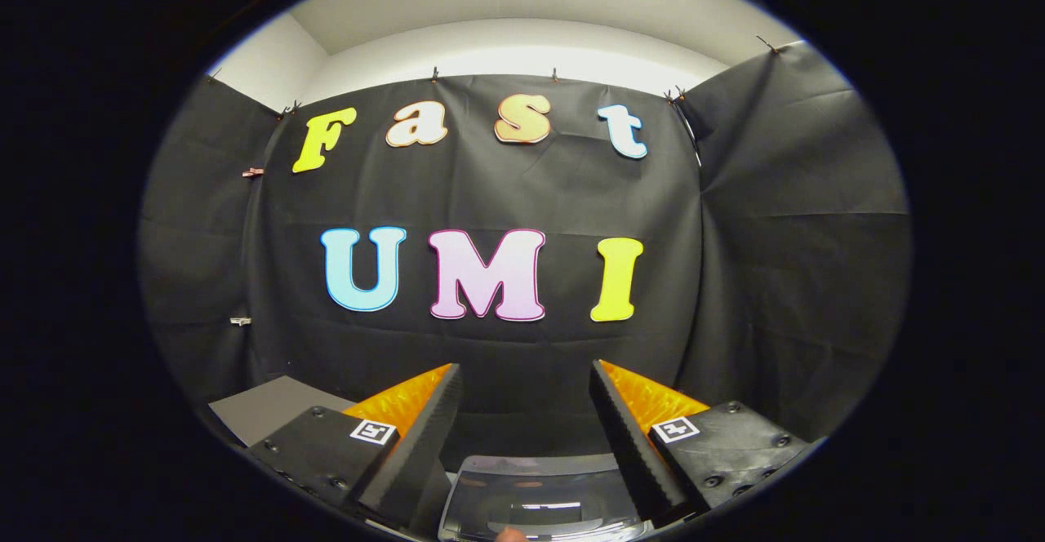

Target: Put the clothes into the washing machine and then close the washing machine lid.

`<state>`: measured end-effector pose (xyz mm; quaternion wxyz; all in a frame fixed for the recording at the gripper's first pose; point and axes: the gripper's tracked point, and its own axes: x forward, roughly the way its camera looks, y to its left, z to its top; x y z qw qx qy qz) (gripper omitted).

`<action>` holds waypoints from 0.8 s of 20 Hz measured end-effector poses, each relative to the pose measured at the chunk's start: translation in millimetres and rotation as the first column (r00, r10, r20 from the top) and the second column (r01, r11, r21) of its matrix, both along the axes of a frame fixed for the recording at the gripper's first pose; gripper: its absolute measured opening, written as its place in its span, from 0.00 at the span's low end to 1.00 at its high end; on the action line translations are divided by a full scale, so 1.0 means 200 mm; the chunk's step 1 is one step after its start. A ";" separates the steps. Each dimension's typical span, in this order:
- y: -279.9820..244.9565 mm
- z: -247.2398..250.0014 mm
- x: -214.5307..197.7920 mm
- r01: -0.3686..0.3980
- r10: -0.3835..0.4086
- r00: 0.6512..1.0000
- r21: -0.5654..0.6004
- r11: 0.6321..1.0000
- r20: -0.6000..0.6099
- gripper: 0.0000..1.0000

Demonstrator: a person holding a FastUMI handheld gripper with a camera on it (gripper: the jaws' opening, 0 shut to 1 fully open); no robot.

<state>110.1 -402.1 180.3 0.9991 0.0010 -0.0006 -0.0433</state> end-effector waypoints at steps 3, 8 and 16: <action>0.04 0.04 -0.04 -0.006 0.007 1.000 -0.025 1.000 0.020 0.98; 0.14 0.05 -0.06 -0.039 0.039 0.999 -0.005 0.999 0.030 0.98; 0.20 0.06 -0.05 -0.049 0.049 0.998 0.002 0.999 0.043 0.98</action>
